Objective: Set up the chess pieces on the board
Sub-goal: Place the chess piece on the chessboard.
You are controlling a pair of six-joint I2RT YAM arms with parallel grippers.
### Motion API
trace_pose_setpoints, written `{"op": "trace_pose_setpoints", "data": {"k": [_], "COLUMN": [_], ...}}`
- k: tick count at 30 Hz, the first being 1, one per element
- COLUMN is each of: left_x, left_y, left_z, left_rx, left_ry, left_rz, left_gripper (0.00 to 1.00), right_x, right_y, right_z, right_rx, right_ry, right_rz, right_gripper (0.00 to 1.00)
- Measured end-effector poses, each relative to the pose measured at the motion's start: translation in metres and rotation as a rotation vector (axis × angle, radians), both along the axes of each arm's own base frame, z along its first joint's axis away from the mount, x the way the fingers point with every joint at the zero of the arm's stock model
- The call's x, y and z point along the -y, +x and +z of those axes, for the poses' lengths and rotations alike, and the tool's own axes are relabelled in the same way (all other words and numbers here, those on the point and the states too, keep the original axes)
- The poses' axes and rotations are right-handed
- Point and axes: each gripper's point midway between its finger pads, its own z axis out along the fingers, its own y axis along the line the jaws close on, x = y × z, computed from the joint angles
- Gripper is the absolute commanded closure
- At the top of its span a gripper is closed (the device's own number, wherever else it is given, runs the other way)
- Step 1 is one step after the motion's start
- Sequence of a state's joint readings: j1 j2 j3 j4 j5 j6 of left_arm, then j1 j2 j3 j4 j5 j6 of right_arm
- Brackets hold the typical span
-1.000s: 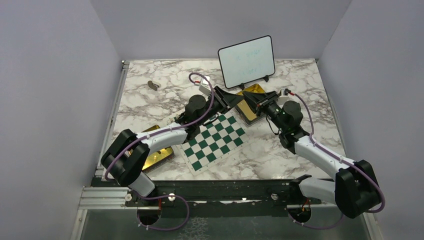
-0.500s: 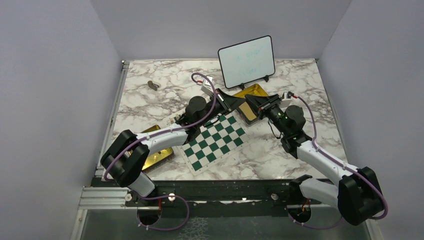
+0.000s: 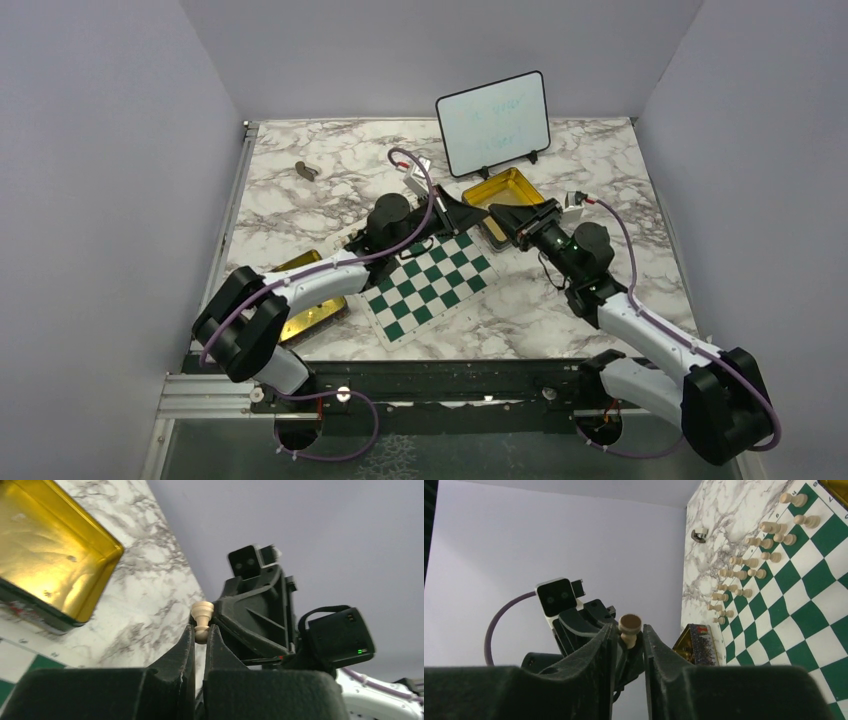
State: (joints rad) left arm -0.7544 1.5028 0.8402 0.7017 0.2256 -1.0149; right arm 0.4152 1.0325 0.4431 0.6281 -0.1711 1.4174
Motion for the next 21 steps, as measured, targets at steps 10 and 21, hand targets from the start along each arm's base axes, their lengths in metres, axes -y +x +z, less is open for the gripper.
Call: {"op": "trace_pose_setpoints", "data": {"k": [10, 21], "left_x": [-0.041, -0.118], "left_y": [0.021, 0.033], "left_z": [-0.016, -0.008], "left_rx": [0.033, 0.038], "left_ry": [0.309, 0.727], "left_rz": [0.032, 0.033], "left_gripper": [1.0, 1.0], "right_x": [0.015, 0.038], "right_y": [-0.032, -0.055], "right_z": [0.012, 0.001], "right_rx": [0.146, 0.23], "right_ry": [-0.16, -0.49], "right_rz": [-0.006, -0.021], "right_gripper": [0.24, 0.0]}}
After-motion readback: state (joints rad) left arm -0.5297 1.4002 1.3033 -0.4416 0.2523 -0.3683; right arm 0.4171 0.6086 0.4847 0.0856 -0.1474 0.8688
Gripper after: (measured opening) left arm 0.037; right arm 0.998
